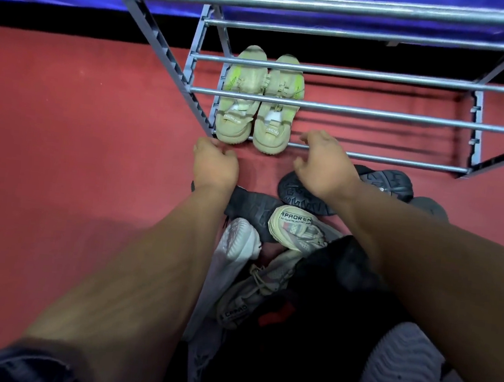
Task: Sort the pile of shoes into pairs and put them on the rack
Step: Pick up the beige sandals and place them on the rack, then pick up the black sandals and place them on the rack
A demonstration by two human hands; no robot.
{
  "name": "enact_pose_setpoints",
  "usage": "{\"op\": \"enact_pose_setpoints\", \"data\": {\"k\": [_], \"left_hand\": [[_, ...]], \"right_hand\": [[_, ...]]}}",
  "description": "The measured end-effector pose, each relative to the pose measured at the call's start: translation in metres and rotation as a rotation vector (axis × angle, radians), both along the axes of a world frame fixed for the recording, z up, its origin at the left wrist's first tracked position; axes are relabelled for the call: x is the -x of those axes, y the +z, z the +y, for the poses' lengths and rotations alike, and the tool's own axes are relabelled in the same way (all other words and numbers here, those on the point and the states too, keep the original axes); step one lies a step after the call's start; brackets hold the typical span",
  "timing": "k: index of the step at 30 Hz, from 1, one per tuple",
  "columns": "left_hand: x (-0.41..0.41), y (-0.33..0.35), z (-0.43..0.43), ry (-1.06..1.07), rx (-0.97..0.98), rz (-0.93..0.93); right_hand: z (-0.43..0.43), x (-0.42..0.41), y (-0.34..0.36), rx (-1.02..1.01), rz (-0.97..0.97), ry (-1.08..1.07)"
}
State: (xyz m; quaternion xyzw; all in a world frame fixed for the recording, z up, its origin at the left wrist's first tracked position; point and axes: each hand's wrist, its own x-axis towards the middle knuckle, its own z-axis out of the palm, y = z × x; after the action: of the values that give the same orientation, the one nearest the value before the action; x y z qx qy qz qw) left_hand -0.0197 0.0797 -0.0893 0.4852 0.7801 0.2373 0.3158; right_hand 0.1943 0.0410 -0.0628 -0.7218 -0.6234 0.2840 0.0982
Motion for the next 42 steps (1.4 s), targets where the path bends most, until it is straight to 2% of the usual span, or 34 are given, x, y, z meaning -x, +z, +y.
{"op": "enact_pose_setpoints", "data": {"k": [3,8,10,12,16,19,22,28,31,34,39,42], "left_hand": [[0.001,0.011,-0.020,-0.094,0.040,0.030],[0.005,0.015,-0.061,-0.328,0.290,0.184],[0.008,0.018,-0.084,-0.380,0.411,0.114],[0.012,0.022,-0.102,-0.386,0.446,0.031],[0.020,0.038,-0.124,-0.538,0.513,0.071],[0.027,0.047,-0.139,-0.519,0.540,-0.022],[0.031,0.054,-0.152,-0.446,0.433,-0.058],[0.038,0.107,-0.151,-0.290,0.042,0.067],[0.047,0.147,-0.139,-0.207,-0.221,-0.005],[0.060,0.169,-0.132,-0.169,-0.324,-0.065],[0.067,0.130,-0.163,-0.427,-0.049,0.085],[0.068,0.086,-0.196,-0.629,0.305,0.126]], "right_hand": [[-0.018,-0.004,0.007,0.052,-0.039,0.024],[-0.059,-0.005,0.026,0.200,-0.101,0.154],[-0.081,-0.004,0.032,0.326,-0.172,0.283],[-0.101,-0.002,0.034,0.427,-0.247,0.378],[-0.122,0.000,0.042,0.358,-0.287,0.351],[-0.131,0.003,0.052,0.353,-0.322,0.326],[-0.140,0.003,0.062,0.337,-0.326,0.301],[-0.158,-0.012,0.080,0.356,-0.206,0.231],[-0.165,-0.019,0.085,0.362,-0.182,0.189],[-0.169,-0.019,0.087,0.341,-0.190,0.190],[-0.173,-0.014,0.090,0.309,-0.207,0.186],[-0.174,-0.013,0.089,0.293,-0.211,0.189]]}}
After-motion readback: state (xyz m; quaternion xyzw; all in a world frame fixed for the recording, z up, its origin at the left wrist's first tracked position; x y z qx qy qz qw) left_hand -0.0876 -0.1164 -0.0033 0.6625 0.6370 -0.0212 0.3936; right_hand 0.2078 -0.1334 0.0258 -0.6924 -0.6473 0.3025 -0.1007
